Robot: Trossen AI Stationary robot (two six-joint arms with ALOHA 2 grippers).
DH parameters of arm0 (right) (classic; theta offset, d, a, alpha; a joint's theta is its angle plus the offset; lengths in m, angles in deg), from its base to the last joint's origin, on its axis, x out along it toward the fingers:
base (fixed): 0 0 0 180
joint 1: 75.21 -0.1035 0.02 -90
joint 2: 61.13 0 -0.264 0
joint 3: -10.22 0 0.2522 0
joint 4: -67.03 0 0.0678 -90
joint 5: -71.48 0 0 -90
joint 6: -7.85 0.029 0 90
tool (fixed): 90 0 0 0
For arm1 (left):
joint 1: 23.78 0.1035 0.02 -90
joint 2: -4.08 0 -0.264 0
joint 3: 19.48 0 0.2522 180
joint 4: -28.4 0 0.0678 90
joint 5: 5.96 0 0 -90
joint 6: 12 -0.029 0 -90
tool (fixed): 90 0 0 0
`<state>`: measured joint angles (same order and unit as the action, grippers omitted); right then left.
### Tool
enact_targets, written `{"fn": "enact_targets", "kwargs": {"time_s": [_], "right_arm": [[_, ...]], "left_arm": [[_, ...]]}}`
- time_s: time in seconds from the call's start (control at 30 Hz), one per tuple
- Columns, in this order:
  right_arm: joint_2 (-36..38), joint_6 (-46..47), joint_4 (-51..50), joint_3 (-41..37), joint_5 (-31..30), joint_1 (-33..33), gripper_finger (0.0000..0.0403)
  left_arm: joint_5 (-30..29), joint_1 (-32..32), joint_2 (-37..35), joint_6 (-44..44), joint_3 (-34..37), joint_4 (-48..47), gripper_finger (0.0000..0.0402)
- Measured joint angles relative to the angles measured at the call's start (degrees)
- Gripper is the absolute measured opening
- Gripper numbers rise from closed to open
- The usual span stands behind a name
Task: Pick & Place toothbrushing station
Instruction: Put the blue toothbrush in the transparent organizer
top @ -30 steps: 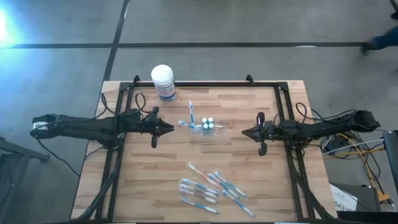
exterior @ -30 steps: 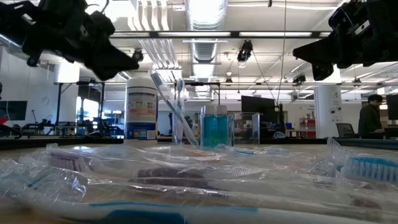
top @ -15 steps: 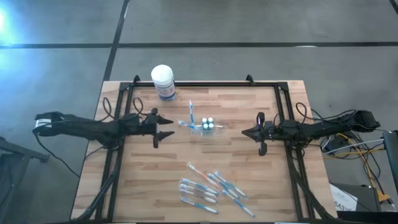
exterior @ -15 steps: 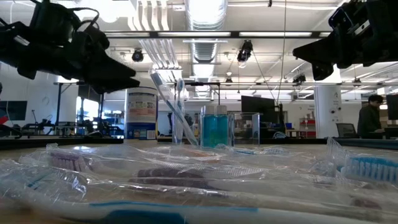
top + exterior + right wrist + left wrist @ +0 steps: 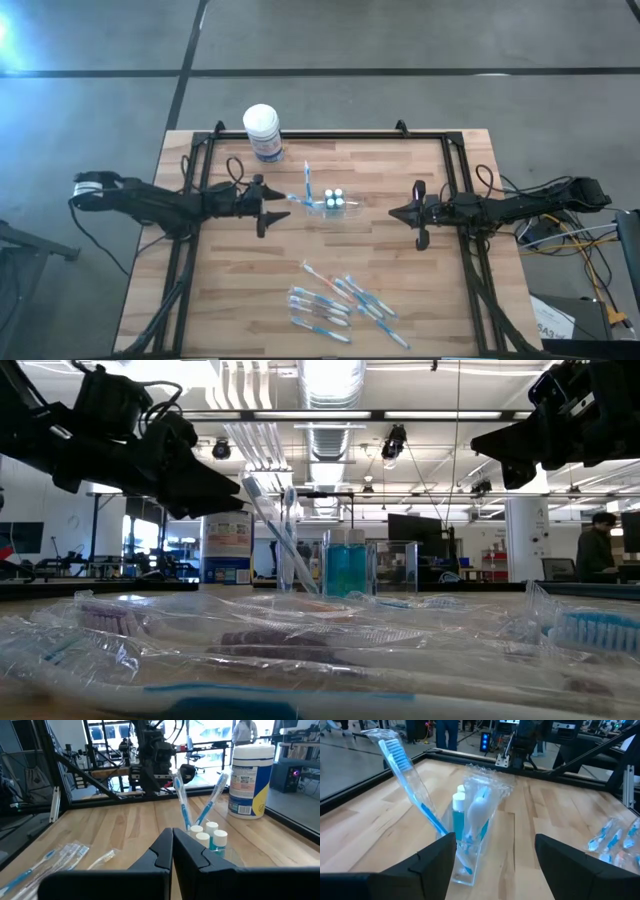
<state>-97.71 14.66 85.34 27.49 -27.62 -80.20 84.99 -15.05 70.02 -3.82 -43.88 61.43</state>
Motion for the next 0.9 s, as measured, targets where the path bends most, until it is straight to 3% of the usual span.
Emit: {"fn": "enact_targets", "kwargs": {"time_s": [0.4,0.9], "right_arm": [[0.0,-0.46,0.0,0.0,0.0,0.0,0.0008],[0.04,-0.55,0.0,0.0,0.0,-0.02,0.0008]], "left_arm": [[-0.02,0.02,7.72,-1.62,-4.7,0.2,0.027],[-2.58,0.04,14.99,-2.32,-8.04,2.75,0.0213]]}}
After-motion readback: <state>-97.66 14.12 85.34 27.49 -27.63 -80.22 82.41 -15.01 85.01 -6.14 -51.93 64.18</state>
